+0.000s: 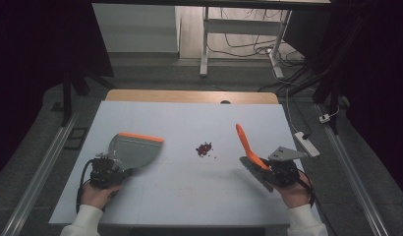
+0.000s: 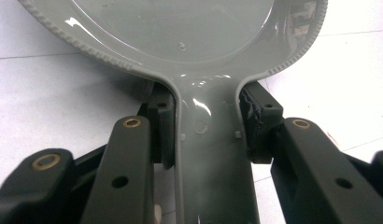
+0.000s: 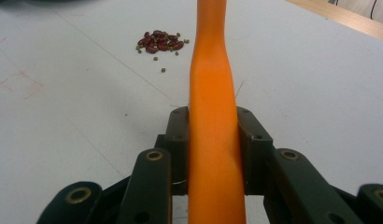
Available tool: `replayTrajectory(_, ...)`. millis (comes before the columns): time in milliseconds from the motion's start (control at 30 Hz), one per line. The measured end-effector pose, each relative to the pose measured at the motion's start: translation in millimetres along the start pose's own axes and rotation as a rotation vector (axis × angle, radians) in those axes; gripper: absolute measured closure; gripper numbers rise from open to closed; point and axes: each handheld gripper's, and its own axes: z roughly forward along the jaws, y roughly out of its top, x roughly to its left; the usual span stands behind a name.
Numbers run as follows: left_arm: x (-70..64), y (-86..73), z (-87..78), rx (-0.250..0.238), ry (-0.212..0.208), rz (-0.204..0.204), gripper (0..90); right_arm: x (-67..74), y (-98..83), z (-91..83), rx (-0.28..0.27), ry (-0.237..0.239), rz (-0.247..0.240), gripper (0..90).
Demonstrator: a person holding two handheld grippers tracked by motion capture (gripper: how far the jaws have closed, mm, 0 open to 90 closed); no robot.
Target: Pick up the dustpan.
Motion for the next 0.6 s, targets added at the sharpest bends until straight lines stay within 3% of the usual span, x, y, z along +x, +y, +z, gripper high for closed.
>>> replayTrajectory(267,1.9,0.2,-4.5,-0.049,-0.027,0.020,61.3,-0.1,0.6,-1.3,-0.006,-0.001,0.001,69.8)
replayTrajectory(333,3.2,0.2,-6.5,-0.064,-0.039,0.045,61.2,-0.7,0.8,-1.4,-0.006,-0.001,0.003,69.8)
replayTrajectory(600,7.8,1.8,-9.8,-0.083,-0.087,0.073,61.2,-4.1,2.7,-3.0,-0.018,-0.006,0.029,69.8)
